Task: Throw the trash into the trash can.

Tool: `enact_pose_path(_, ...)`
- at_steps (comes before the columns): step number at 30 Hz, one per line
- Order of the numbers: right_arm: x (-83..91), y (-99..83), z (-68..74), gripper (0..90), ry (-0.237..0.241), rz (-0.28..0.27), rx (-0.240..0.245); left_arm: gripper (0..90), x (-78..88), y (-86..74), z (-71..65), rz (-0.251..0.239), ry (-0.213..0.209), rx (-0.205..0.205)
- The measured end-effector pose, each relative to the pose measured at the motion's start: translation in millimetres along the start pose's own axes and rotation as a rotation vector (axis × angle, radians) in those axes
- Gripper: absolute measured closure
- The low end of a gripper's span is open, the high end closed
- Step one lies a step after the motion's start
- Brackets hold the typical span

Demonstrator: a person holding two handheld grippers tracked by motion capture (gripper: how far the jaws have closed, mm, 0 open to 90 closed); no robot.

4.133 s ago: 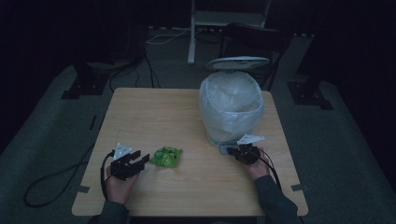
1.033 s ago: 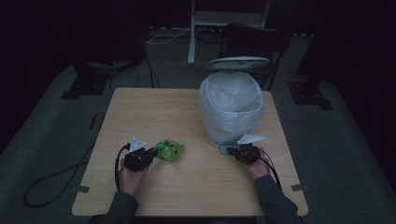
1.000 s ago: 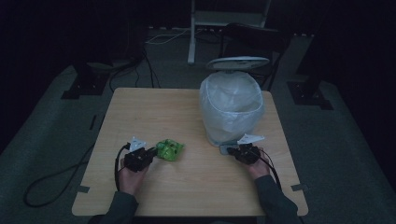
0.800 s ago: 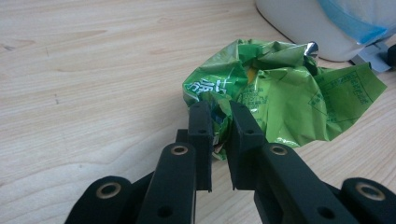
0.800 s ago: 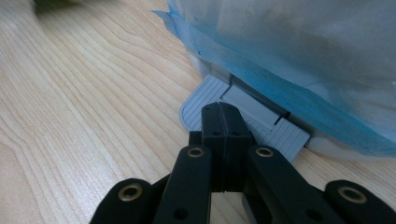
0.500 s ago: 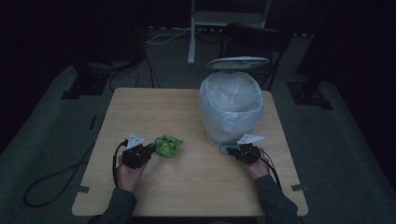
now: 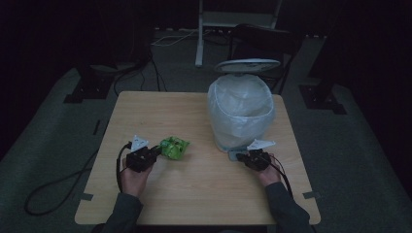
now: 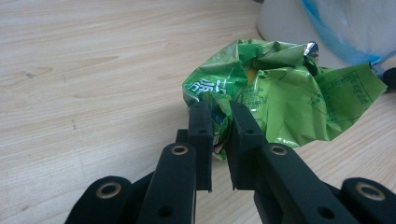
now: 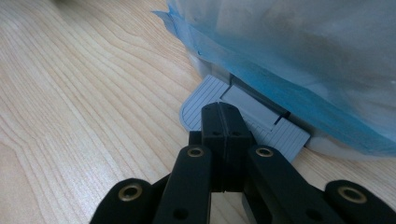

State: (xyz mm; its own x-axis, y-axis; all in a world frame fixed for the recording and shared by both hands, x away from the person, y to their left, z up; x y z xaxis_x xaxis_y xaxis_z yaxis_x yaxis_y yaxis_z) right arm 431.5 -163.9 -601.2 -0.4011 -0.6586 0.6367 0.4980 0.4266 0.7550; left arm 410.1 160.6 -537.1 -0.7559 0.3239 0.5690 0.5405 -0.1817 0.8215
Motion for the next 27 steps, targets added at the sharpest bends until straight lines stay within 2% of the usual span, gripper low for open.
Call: enact_pose_path(27, -0.1, 0.0, 0.0, 89.9, 0.003, -0.002, -0.006, 81.9, 3.1, 40.6, 3.0, -0.053, 0.005, -0.012)
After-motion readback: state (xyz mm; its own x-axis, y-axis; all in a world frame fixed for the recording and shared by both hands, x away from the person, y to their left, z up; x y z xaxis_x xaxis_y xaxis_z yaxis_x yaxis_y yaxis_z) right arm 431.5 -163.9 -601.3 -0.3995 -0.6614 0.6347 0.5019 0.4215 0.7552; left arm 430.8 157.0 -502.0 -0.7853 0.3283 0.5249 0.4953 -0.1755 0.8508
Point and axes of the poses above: each handheld gripper's, and its own axes: x roughly backward along the jaws, y roughly out of its top, z roughly to its left, the point moved 10 cm from there along -x, roughly forward along the jaws, and after that the axes turned 7 degrees about y, right-handed, at the moved point
